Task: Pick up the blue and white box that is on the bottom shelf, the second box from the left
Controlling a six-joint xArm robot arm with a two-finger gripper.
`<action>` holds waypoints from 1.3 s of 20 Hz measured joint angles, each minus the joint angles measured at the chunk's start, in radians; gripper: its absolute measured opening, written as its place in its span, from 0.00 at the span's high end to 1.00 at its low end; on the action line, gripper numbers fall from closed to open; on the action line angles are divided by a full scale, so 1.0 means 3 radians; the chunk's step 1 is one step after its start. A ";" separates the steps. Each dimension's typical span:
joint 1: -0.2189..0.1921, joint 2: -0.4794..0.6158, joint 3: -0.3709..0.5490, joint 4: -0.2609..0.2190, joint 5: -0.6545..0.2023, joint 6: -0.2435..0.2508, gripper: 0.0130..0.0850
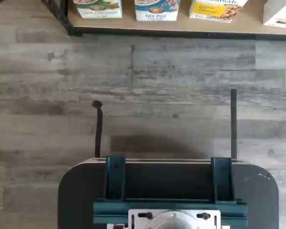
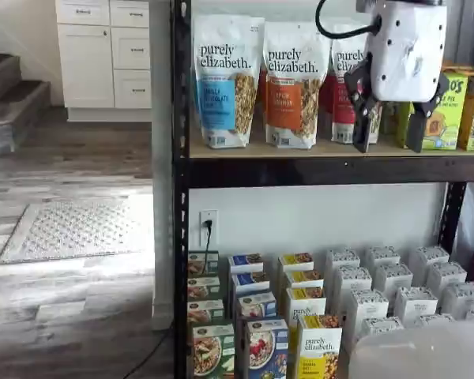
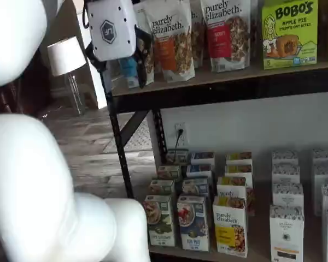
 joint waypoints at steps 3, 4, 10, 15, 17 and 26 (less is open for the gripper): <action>-0.0414 -0.0059 0.0065 0.0454 -0.0060 -0.0219 0.00; -0.0454 -0.0067 0.0075 0.0510 -0.0073 -0.0248 0.00; -0.0439 -0.0090 0.0118 0.0495 -0.0109 -0.0256 0.00; -0.0361 -0.0138 0.0248 0.0373 -0.0233 -0.0238 0.00; -0.0343 -0.0166 0.0329 0.0345 -0.0318 -0.0238 0.00; -0.0150 -0.0220 0.0745 0.0231 -0.0721 -0.0120 0.00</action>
